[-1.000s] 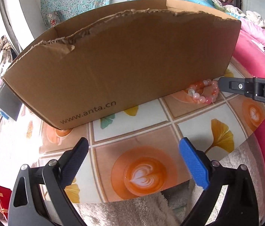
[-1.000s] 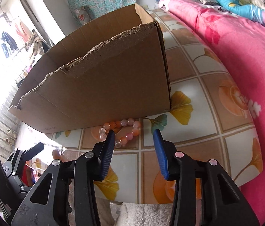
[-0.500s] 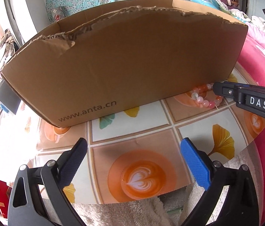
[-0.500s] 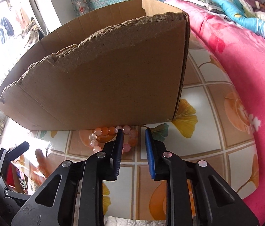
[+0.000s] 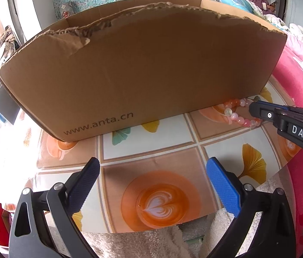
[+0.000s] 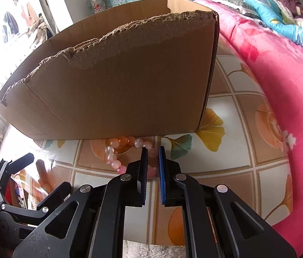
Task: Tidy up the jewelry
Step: 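Move the right gripper down onto the pink bead bracelet and close, then lift the pink bead bracelet with the right gripper and carry it over the box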
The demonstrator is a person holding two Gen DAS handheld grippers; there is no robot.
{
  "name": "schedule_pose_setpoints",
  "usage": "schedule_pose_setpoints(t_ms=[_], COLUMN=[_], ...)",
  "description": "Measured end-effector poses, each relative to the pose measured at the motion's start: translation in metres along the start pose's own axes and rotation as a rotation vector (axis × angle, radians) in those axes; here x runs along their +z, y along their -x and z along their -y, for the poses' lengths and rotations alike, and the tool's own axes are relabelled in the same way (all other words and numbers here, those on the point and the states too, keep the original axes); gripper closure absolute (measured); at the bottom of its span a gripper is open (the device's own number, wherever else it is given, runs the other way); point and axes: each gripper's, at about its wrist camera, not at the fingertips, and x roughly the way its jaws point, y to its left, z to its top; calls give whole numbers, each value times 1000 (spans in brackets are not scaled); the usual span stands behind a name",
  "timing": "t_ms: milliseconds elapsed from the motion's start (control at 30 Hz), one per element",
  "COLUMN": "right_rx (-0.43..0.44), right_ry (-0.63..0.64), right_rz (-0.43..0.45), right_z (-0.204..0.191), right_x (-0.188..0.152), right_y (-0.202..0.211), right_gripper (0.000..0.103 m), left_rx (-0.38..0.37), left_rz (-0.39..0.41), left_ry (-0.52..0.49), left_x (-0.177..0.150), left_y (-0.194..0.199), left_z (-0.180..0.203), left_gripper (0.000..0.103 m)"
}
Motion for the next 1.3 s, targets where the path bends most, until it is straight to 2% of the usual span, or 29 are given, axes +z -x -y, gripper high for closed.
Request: schedule_pose_setpoints(t_ms=[367, 600, 667, 733, 867, 967, 1033, 1133, 1233, 1300], right_rx=[11, 18, 22, 31, 62, 80, 90, 111, 130, 142], right_ry=[-1, 9, 11, 10, -8, -17, -18, -17, -4, 4], right_rz=[-7, -14, -17, -17, -11, -10, -9, -9, -6, -3], right_z=[12, 15, 17, 16, 25, 28, 31, 39, 44, 44], right_x=[-7, -33, -38, -41, -47, -46, -48, -47, -50, -47], right_y=[5, 13, 18, 17, 19, 18, 19, 13, 14, 12], right_gripper=[95, 95, 95, 95, 95, 95, 95, 95, 95, 95], left_rx=[1, -7, -40, -100, -229, -325, -384, -444, -470, -477], left_rz=[1, 23, 55, 106, 155, 163, 145, 105, 66, 54], left_ry=[-4, -53, -60, -48, -62, -79, -91, -111, -133, -155], left_x=[0, 0, 1, 3, 12, 21, 28, 39, 42, 42], left_y=[-1, 1, 5, 13, 21, 22, 19, 11, 5, 3], left_z=[1, 4, 2, -1, 3, 10, 15, 25, 38, 44], left_gripper=[6, 6, 6, 6, 7, 18, 35, 52, 62, 63])
